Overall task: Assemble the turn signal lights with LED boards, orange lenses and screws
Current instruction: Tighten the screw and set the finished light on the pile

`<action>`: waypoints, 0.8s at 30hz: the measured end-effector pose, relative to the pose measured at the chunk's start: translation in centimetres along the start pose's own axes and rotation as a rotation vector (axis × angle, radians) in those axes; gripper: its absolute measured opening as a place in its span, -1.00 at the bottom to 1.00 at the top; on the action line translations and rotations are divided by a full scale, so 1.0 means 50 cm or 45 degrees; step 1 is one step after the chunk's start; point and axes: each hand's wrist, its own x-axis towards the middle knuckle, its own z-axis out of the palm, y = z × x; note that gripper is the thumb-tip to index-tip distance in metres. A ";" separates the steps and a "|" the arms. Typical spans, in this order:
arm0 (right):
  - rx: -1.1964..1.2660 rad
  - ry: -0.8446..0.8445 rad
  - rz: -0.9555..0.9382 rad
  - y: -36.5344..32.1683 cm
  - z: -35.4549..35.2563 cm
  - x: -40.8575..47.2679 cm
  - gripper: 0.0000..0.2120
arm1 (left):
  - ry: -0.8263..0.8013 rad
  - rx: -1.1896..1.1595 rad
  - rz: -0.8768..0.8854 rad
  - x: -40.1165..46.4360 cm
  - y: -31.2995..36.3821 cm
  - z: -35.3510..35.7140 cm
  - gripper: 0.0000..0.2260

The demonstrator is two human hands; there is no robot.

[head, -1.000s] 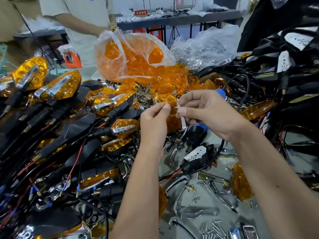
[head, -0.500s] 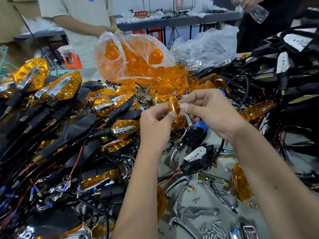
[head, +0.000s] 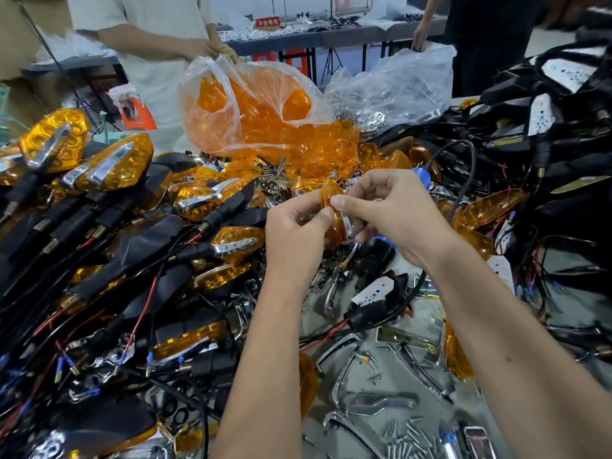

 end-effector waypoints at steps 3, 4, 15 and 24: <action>-0.071 0.010 0.028 0.000 -0.002 0.001 -0.71 | -0.047 -0.103 -0.026 -0.002 0.001 -0.004 -0.65; -0.112 0.013 0.029 0.000 -0.004 0.002 -0.71 | -0.065 -0.122 -0.028 -0.002 0.002 -0.005 -0.70; -0.064 -0.275 0.062 0.006 -0.013 -0.001 -0.56 | 0.099 -0.524 -0.234 0.007 -0.006 -0.027 -0.83; -0.193 -0.306 -0.085 0.002 -0.009 -0.003 -0.80 | 0.038 -0.489 -0.160 0.007 -0.012 -0.015 -0.79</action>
